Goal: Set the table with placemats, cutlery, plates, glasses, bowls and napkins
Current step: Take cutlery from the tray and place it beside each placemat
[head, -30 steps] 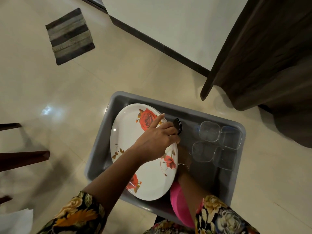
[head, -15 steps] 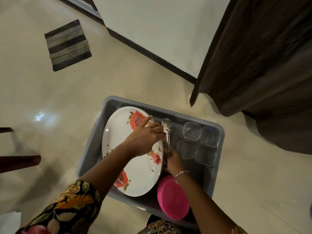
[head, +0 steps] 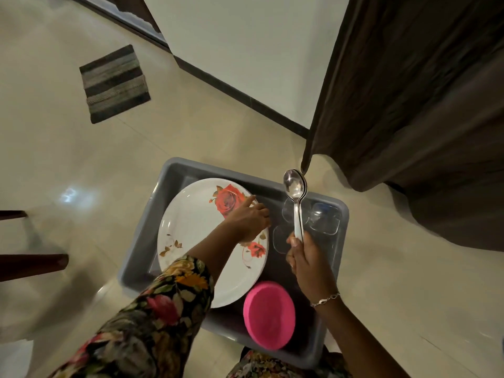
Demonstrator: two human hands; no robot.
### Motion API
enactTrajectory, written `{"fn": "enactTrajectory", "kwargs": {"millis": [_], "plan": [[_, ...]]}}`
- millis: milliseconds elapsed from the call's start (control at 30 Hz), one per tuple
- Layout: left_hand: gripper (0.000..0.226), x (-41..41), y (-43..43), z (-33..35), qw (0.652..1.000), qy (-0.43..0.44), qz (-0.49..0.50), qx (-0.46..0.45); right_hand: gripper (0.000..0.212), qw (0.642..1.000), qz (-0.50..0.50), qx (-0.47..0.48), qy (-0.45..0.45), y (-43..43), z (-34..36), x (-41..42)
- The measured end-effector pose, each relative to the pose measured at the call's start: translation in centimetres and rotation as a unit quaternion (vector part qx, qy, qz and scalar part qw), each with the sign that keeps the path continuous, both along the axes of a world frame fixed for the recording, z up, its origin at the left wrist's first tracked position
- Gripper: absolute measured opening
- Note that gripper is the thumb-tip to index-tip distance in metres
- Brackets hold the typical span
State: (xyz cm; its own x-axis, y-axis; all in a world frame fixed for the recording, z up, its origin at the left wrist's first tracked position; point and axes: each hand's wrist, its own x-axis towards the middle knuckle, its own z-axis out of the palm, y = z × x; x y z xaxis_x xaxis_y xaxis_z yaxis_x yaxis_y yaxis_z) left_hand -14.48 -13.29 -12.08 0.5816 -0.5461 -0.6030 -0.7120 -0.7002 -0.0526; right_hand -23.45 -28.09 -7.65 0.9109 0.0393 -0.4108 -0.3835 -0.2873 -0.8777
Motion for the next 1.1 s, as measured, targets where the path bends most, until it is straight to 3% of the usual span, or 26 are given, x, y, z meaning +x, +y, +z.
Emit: {"fn": "enactTrajectory", "kwargs": {"millis": [233, 433, 500, 567, 600, 667, 733, 800, 833, 933, 1100], "plan": [[0.052, 0.2, -1.3, -4.3, 0.999, 0.006, -0.004, 0.032, 0.015, 0.999, 0.011, -0.033, -0.039, -2.2, 0.0, -1.2], [0.059, -0.6, -0.9, -4.3, 0.999, 0.019, 0.018, 0.034, 0.017, 1.0, 0.012, -0.008, -0.012, -2.1, -0.1, -1.8], [0.065, -1.3, -0.6, -3.3, 0.997, 0.023, 0.075, 0.007, 0.019, 1.0, 0.016, 0.011, 0.011, -1.5, 0.5, -1.6], [0.07, -2.5, -0.4, -1.5, 0.97, 0.013, 0.233, -0.068, 0.019, 0.999, 0.019, 0.034, 0.036, -0.8, 1.4, -1.4], [0.067, -3.3, -0.3, -0.4, 0.933, -0.007, 0.338, -0.125, 0.019, 0.997, 0.022, 0.047, 0.051, -0.5, 2.0, -1.3], [0.043, -5.2, 0.0, 2.8, 0.801, -0.048, 0.537, -0.26, 0.021, 0.994, 0.032, 0.071, 0.083, 0.5, 3.3, -1.1], [0.024, -7.1, 0.3, 6.7, 0.623, 0.006, 0.664, -0.414, 0.024, 0.988, 0.041, 0.1, 0.11, 1.5, 4.9, -1.0], [0.029, -8.9, 0.4, 10.7, 0.423, 0.143, 0.72, -0.532, 0.025, 0.981, 0.053, 0.136, 0.131, 2.7, 6.6, -1.3], [0.035, -9.7, 0.5, 12.3, 0.355, 0.201, 0.72, -0.562, 0.023, 0.976, 0.066, 0.155, 0.14, 3.2, 7.6, -1.6], [0.033, -12.5, 1.3, 15.7, 0.271, 0.272, 0.693, -0.61, 0.017, 0.958, 0.119, 0.208, 0.156, 4.7, 10.2, -2.9], [0.025, -19.6, 1.7, 20.0, 0.111, 0.2, 0.699, -0.678, 0.026, 0.924, 0.273, 0.226, 0.141, 5.5, 14.1, -7.0]]}}
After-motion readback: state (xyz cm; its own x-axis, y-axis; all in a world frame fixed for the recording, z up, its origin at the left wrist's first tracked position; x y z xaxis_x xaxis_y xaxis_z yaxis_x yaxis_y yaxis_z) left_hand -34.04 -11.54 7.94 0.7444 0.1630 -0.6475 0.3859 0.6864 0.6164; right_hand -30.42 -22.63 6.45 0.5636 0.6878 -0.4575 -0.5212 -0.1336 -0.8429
